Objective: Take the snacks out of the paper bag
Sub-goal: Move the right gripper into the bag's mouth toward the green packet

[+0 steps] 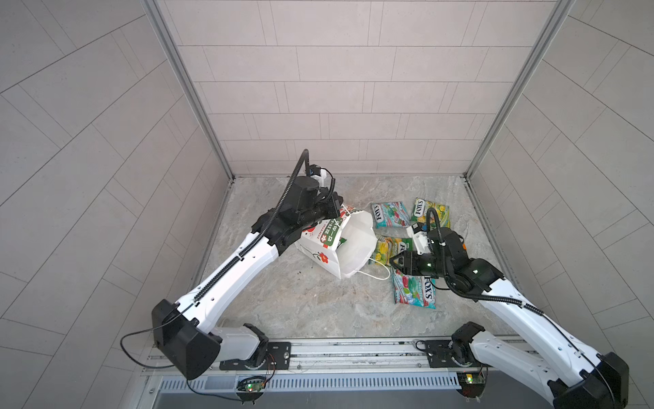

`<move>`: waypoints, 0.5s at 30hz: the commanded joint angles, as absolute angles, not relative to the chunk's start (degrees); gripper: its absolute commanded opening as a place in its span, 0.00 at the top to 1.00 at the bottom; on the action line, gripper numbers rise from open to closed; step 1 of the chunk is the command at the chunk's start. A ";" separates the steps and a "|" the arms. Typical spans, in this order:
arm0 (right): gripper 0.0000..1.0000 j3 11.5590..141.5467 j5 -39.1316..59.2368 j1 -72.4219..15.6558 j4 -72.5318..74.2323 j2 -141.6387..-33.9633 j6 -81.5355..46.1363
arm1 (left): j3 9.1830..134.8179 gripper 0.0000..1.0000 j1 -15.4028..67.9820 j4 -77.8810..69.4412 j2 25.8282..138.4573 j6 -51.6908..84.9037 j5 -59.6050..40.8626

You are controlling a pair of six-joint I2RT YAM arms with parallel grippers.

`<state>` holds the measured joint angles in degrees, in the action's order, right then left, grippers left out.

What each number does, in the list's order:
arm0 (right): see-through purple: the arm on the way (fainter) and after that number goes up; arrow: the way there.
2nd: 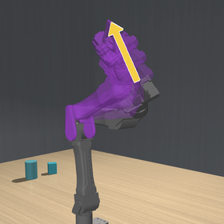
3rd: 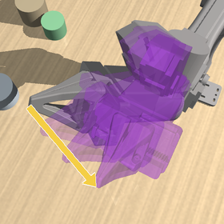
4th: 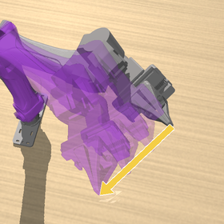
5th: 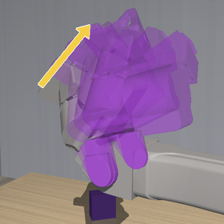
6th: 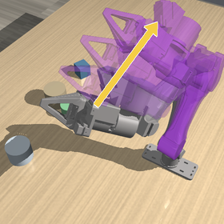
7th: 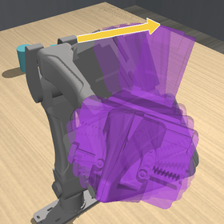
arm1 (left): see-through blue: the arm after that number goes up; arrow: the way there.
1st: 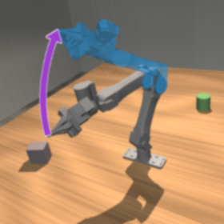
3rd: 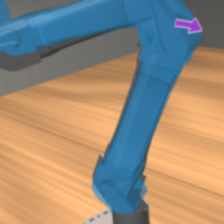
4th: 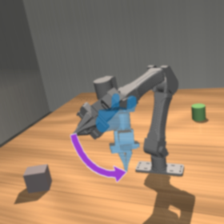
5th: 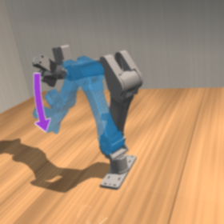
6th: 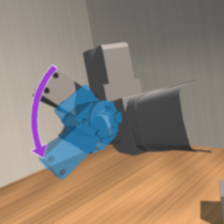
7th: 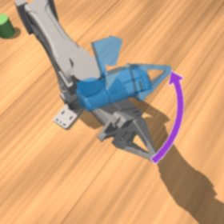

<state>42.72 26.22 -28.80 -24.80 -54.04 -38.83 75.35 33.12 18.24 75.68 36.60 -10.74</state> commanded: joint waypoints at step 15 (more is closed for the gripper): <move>0.57 50.47 26.80 -40.88 -9.73 -72.94 -46.04 | 74.74 1.00 32.87 9.90 76.39 41.08 -16.26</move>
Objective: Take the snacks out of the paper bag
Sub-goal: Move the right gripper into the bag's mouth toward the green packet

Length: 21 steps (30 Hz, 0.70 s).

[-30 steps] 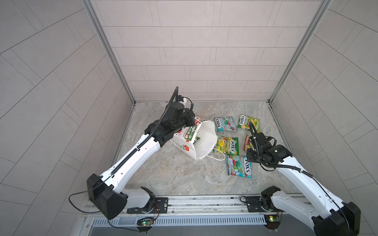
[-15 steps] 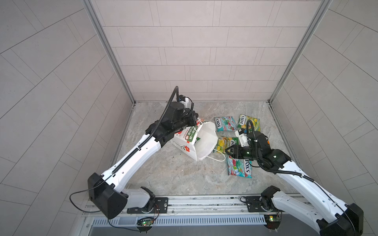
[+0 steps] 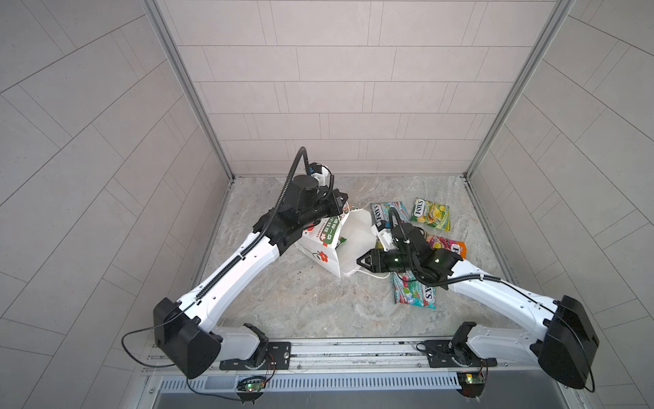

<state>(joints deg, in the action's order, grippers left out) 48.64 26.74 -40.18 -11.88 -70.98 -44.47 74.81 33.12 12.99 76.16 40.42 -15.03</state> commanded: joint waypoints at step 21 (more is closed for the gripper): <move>0.60 64.37 19.40 -43.86 -13.89 -94.92 -51.14 | 75.65 1.00 32.85 6.55 77.87 44.83 -17.75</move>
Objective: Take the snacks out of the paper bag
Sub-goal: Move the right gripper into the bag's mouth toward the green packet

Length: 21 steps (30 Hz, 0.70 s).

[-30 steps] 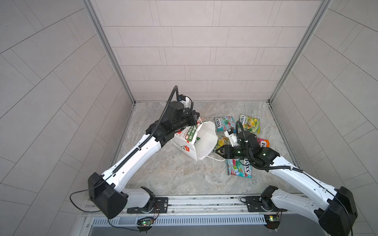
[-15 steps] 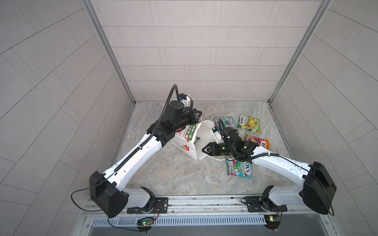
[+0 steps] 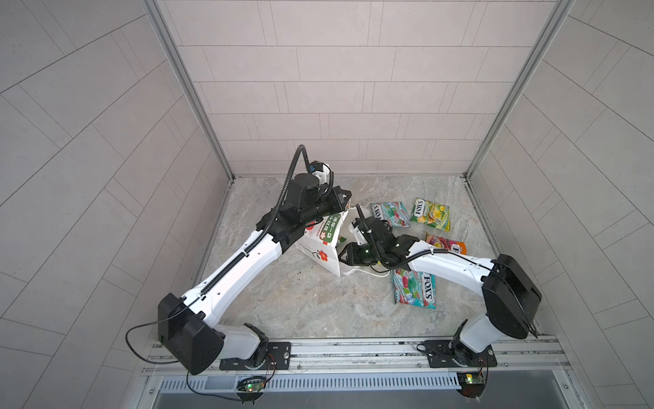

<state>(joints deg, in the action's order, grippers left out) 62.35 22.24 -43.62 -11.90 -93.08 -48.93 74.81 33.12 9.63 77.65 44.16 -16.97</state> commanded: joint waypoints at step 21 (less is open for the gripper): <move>0.55 68.63 13.50 -43.86 -10.11 -104.44 -62.18 | 76.05 1.00 32.82 8.04 77.78 43.43 -16.90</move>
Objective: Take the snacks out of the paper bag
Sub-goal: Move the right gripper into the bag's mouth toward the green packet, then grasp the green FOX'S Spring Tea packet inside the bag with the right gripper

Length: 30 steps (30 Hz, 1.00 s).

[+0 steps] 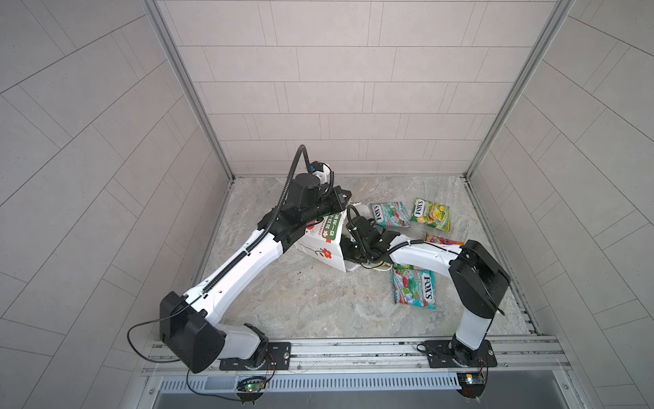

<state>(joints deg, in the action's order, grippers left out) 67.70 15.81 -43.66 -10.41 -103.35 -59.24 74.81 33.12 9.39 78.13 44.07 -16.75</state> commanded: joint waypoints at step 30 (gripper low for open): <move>0.56 72.31 18.61 -41.58 9.75 -114.99 -72.49 | 76.29 1.00 32.88 7.63 78.16 44.38 -19.34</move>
